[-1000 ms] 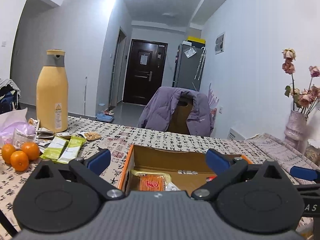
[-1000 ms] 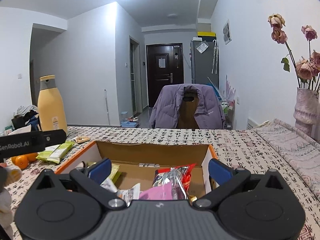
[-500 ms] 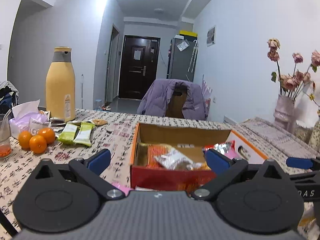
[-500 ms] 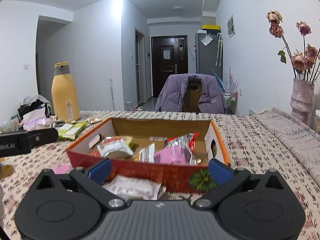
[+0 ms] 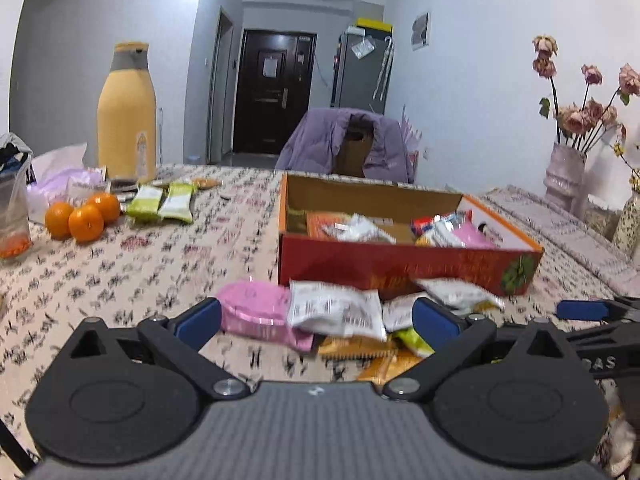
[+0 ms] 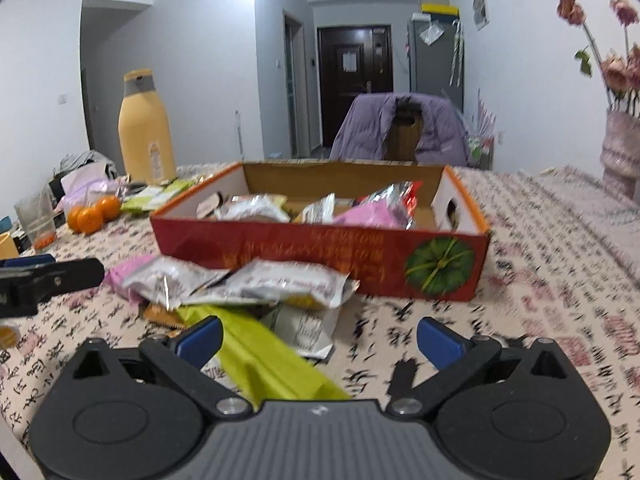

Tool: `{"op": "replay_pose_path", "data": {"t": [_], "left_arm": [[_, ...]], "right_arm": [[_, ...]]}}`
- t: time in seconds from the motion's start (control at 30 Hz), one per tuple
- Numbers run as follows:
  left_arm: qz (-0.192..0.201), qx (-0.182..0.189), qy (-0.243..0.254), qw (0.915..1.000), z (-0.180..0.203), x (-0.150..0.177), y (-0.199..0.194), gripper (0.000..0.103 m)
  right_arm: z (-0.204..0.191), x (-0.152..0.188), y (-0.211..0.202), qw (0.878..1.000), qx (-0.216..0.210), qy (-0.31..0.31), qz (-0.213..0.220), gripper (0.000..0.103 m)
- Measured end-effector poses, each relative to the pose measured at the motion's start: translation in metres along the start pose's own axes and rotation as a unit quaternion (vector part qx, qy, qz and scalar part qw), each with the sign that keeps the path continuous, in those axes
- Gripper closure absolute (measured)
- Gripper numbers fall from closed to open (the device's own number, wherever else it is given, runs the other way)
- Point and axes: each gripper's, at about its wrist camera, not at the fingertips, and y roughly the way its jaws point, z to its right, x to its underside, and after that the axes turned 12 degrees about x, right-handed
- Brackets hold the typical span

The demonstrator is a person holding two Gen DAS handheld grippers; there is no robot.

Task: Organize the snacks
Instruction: 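Grasp and lift the green bar with the right tool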

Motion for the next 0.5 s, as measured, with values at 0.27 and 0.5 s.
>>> {"op": "replay_pose_path", "data": {"t": [0.27, 0.5], "left_arm": [[-0.016, 0.007, 0.002, 0.9998, 0.001, 0.011, 0.0, 0.0], [-0.024, 0.013, -0.002, 0.9996, 0.0, 0.015, 0.002, 0.0]], "right_arm": [[-0.02, 0.006, 0.025, 0.999, -0.021, 0.004, -0.033, 0.004], [-0.022, 0.008, 0.031, 0.998, -0.044, 0.022, -0.047, 0.03]]}}
